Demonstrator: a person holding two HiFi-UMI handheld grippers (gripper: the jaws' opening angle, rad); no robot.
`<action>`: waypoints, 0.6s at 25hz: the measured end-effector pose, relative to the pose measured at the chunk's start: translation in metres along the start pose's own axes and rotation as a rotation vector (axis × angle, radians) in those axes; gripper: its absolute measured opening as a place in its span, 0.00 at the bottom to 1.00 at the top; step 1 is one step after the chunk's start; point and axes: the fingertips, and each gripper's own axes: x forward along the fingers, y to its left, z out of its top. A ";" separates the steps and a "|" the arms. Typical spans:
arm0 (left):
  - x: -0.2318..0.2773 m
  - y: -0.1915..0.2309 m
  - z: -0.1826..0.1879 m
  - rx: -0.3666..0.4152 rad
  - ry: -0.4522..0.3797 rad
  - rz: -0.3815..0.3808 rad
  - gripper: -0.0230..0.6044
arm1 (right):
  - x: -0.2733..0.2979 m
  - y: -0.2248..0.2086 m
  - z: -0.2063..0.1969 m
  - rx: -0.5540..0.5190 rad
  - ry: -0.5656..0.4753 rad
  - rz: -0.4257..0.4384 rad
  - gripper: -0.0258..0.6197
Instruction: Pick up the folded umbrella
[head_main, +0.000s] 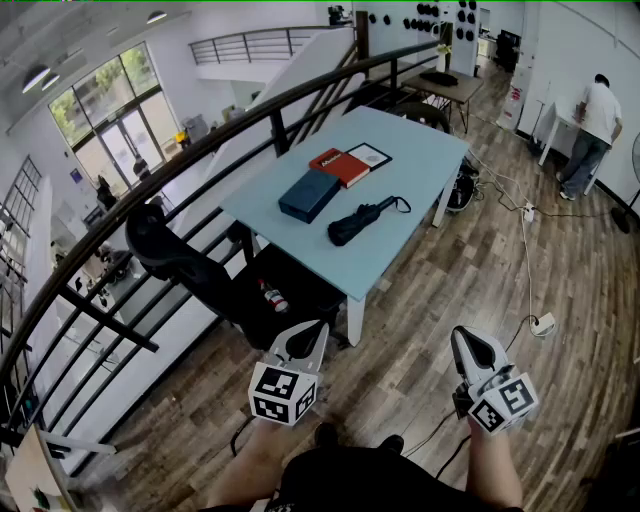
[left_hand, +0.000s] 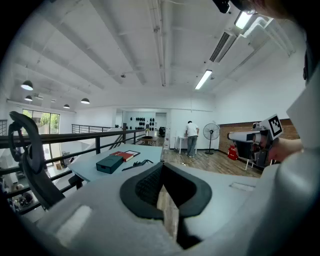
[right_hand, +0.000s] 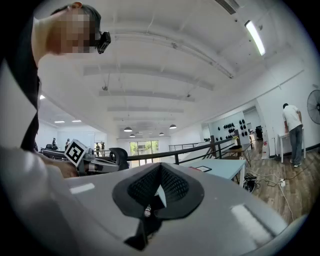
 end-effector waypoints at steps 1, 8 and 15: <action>0.001 -0.001 -0.001 0.002 0.003 -0.002 0.05 | 0.001 0.000 0.001 -0.004 -0.003 0.003 0.04; 0.001 0.008 0.003 -0.005 -0.010 -0.008 0.05 | 0.014 0.013 -0.001 -0.026 -0.004 0.032 0.04; -0.002 0.028 0.004 0.004 -0.014 -0.031 0.05 | 0.035 0.033 0.002 -0.006 -0.005 0.048 0.04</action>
